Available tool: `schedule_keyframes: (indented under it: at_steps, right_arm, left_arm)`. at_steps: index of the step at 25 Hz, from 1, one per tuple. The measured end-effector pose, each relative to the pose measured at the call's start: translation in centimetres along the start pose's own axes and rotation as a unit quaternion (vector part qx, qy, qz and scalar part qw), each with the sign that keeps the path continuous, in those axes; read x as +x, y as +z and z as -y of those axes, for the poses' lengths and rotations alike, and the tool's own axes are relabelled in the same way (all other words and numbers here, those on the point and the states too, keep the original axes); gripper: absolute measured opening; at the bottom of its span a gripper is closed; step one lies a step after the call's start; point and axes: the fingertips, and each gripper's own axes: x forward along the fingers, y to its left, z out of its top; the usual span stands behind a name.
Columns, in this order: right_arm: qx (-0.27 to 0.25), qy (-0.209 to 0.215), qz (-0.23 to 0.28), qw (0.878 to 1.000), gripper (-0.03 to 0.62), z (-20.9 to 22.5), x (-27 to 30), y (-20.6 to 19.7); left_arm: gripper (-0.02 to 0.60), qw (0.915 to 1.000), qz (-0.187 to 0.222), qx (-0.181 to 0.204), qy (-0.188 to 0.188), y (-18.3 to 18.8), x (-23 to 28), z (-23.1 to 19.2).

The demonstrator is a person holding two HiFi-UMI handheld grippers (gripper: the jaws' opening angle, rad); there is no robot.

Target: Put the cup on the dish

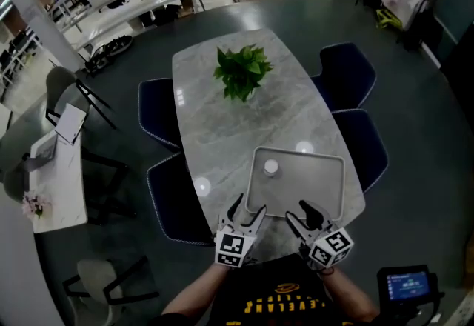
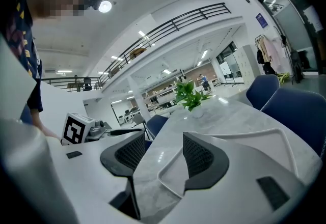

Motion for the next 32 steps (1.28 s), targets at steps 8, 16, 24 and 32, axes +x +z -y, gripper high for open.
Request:
schedule_keyframes:
  at_steps: [8,16,24,32]
  right_arm:
    - [0.003,0.013,0.018,1.000,0.214,-4.1,-0.6,0.0]
    - [-0.003,0.013,0.052,0.999,0.014,-7.3,-1.8,1.2]
    - [-0.030,-0.006,0.076,0.997,0.006,-9.9,-3.3,3.6]
    - [-0.041,-0.036,0.101,0.993,0.006,-13.2,-4.9,4.7]
  left_arm:
    - [0.282,0.9993,0.006,-0.008,-0.037,0.7,-4.8,1.6]
    - [0.282,0.9967,0.032,-0.026,-0.070,1.9,-8.5,2.6]
    - [0.230,0.9882,0.105,-0.012,-0.110,6.6,-12.5,4.0]
    - [0.115,0.9796,0.140,-0.027,-0.141,9.3,-17.5,4.6]
